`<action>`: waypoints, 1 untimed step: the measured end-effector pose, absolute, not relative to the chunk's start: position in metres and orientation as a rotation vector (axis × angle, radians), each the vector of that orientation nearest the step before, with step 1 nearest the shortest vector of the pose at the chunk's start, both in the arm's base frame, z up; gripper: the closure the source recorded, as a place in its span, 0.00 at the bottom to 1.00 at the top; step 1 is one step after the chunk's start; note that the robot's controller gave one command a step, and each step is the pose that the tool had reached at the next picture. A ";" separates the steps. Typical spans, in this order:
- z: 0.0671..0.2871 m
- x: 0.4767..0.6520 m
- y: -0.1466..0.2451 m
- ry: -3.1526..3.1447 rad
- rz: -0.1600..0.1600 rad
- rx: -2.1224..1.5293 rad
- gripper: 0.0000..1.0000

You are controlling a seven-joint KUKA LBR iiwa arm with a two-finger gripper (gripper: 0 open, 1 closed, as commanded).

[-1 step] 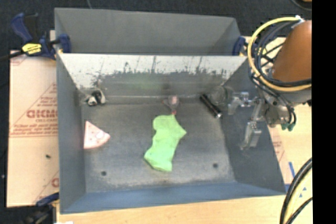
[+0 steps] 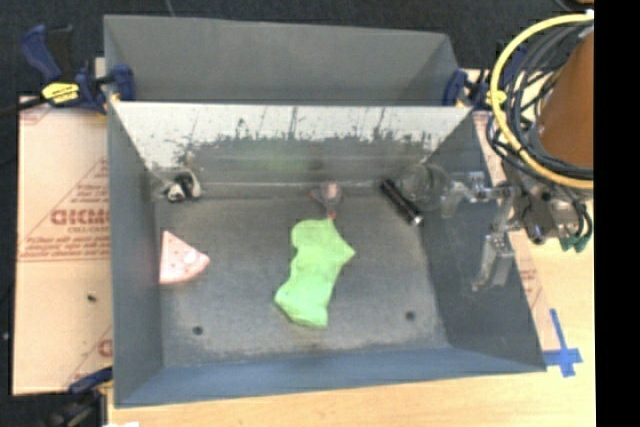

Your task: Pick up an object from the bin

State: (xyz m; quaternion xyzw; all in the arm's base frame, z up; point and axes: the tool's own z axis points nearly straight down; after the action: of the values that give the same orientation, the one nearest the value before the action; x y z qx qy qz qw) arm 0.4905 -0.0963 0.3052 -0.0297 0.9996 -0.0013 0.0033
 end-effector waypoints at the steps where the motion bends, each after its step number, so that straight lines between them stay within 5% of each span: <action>1: 0.223 0.510 -0.008 3.136 0.002 0.076 0.00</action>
Offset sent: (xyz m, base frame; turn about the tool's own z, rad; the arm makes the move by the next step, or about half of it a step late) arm 0.0194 0.0840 -0.0792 0.1162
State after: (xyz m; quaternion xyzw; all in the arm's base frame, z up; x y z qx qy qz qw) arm 0.5103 -0.0080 0.2231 0.0243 0.9997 0.0005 0.0022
